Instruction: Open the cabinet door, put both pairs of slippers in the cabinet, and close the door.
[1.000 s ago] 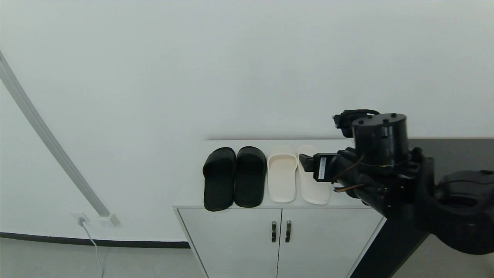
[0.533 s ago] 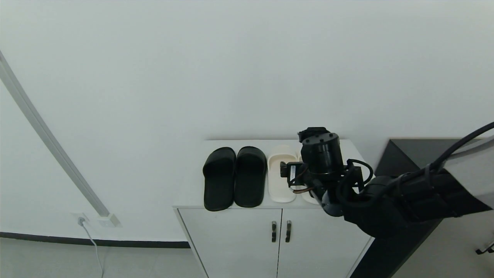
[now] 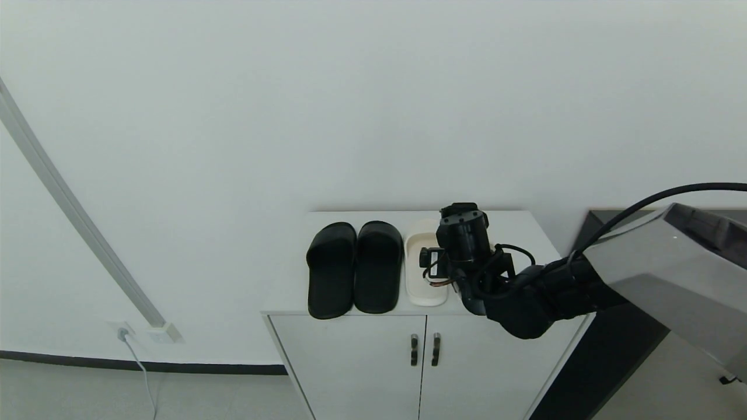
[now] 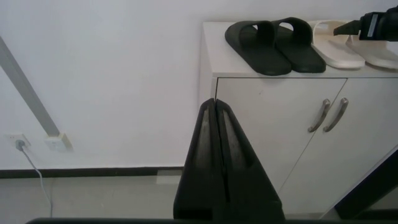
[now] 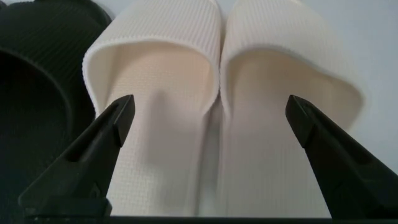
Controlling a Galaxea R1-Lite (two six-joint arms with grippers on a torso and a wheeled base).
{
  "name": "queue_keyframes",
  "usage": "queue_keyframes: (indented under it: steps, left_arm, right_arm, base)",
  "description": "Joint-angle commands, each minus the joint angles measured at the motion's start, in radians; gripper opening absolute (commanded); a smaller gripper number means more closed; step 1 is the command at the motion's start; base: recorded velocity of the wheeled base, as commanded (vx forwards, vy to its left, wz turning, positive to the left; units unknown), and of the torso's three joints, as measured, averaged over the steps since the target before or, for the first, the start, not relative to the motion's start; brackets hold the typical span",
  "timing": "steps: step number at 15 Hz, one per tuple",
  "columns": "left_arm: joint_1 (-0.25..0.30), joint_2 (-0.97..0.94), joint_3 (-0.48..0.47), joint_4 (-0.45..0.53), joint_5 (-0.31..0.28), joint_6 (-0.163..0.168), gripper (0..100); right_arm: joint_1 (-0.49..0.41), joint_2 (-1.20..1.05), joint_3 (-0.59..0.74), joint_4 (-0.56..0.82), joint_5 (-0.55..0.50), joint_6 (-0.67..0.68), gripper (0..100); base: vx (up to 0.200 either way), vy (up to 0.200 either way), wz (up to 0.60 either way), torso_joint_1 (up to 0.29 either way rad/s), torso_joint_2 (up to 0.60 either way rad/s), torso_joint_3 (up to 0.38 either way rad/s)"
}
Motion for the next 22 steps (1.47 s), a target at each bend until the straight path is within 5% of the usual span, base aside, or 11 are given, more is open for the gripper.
queue_keyframes:
  steps: [1, 10, 11, 19, 22]
  left_arm:
    - [0.0, 0.001, 0.0, 0.0, 0.0, 0.0, 0]
    - [0.0, 0.001, 0.0, 0.0, 0.0, 0.0, 0]
    - [0.0, 0.001, 0.0, 0.0, 0.0, 0.0, 0]
    - [0.0, 0.001, 0.0, 0.0, 0.0, -0.002, 0]
    - [0.0, 0.001, 0.0, 0.0, 0.0, -0.002, 0]
  right_arm:
    - [-0.006, 0.048, -0.049, 0.002, 0.0, -0.001, 100]
    - [-0.078, 0.189, -0.264, 0.002, 0.0, -0.092, 100]
    - [-0.082, 0.193, -0.273, 0.002, 0.001, -0.095, 0]
    - [-0.076, 0.152, -0.227, -0.019, -0.005, -0.093, 0]
    - [-0.064, 0.031, -0.11, -0.019, -0.003, -0.095, 0]
  base:
    - [0.0, 0.0, 0.0, 0.0, 0.0, 0.0]
    - [0.0, 0.0, 0.0, 0.0, 0.0, 0.0]
    - [0.0, 0.0, 0.0, 0.0, 0.0, 0.0]
    - [0.0, 0.0, 0.0, 0.0, 0.0, 0.0]
    - [0.0, 0.0, 0.0, 0.0, 0.0, 0.0]
